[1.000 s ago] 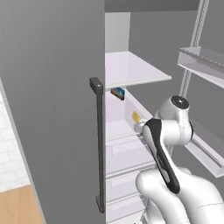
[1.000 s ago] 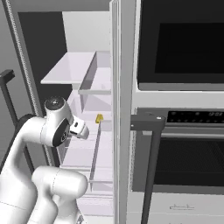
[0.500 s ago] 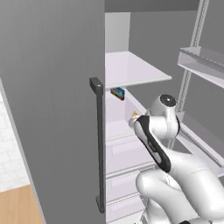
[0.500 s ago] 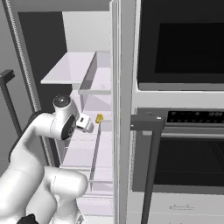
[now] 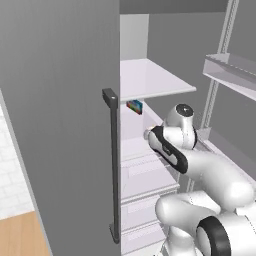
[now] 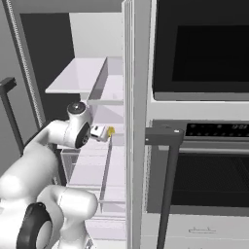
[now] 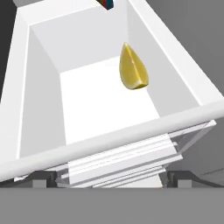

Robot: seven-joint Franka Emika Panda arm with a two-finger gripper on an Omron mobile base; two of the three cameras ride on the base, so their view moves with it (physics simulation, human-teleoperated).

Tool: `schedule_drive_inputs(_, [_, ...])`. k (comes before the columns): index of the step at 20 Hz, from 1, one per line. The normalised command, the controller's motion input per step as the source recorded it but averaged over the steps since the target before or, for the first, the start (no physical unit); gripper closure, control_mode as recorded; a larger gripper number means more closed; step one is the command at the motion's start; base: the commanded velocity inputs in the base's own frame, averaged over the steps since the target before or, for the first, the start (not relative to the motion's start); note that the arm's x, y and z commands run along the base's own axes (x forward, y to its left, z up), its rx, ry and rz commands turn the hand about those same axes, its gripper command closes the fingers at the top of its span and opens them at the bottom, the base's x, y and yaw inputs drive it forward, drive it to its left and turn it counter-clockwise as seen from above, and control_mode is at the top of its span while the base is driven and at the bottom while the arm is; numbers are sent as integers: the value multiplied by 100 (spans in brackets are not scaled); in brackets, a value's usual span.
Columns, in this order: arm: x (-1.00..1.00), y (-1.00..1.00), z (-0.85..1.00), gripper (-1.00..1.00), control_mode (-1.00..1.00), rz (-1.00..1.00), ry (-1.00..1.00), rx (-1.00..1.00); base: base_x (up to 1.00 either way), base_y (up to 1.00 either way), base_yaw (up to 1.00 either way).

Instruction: Grab a lemon wedge from the fridge and one ice cube from the ice bowl, and put them in the glass of lemonade.

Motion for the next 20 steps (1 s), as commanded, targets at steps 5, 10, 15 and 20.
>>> schedule_drive_inputs(5, [35, -16, 0, -100, -100, 0, 0, 0, 0, 0, 0])
schedule_drive_inputs(10, [35, -8, -1, -100, -100, 0, 0, 0, 0, 0, 0])
schedule_drive_inputs(15, [40, 0, -5, -100, -100, 0, 0, -2, 0, 0, 0])
schedule_drive_inputs(20, [38, -8, -11, -100, -100, 0, 0, -2, 0, 0, 0])
